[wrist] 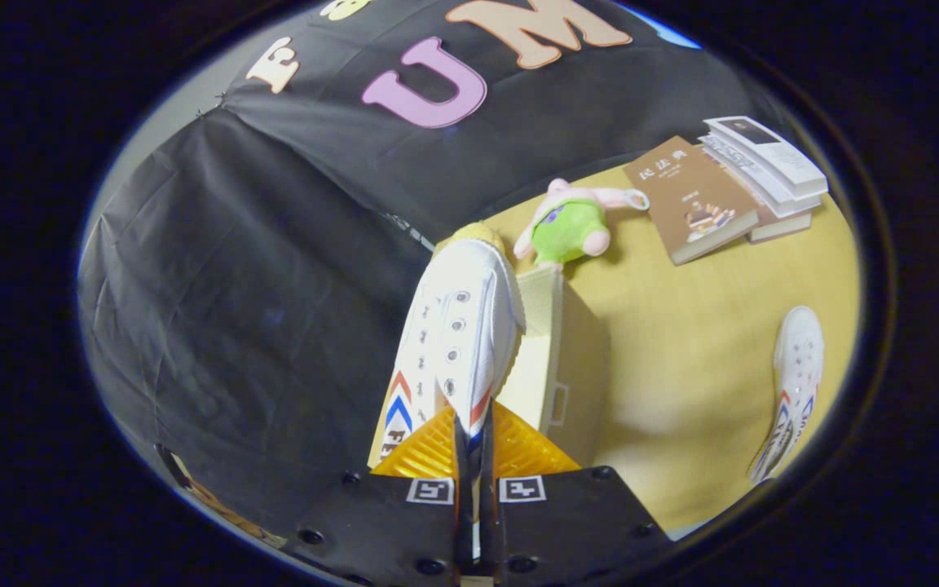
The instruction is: Open the storage box then place both shoes into the box .Put the left shoe in first, then the right shoe, with the right side of both shoes facing outward in a uniform manner.
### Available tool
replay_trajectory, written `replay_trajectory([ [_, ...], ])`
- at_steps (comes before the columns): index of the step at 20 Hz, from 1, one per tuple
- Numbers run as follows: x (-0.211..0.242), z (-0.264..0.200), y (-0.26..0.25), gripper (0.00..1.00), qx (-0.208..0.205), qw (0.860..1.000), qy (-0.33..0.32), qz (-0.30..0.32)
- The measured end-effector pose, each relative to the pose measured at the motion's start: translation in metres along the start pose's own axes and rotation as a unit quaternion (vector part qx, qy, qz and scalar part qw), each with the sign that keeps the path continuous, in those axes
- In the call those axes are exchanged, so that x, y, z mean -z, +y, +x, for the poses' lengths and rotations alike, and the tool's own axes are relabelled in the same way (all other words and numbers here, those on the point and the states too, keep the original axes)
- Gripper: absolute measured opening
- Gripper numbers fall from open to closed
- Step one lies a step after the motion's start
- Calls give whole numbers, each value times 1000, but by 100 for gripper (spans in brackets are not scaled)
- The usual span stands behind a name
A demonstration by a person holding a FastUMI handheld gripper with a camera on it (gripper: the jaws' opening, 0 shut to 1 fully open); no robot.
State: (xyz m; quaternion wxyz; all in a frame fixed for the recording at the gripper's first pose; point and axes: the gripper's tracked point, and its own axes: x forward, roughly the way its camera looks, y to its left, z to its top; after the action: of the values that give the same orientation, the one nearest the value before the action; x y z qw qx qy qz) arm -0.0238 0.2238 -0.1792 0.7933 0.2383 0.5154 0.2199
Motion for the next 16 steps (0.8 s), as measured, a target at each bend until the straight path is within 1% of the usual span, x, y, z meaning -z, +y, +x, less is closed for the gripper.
replay_trajectory([
  [4,17,35,15,6,6,1000,24,-8],
  [9,32,68,13,6,41,998,44,-5],
  [12,31,92,-5,6,66,997,43,-14],
  [16,43,109,-16,6,103,993,60,-12],
])
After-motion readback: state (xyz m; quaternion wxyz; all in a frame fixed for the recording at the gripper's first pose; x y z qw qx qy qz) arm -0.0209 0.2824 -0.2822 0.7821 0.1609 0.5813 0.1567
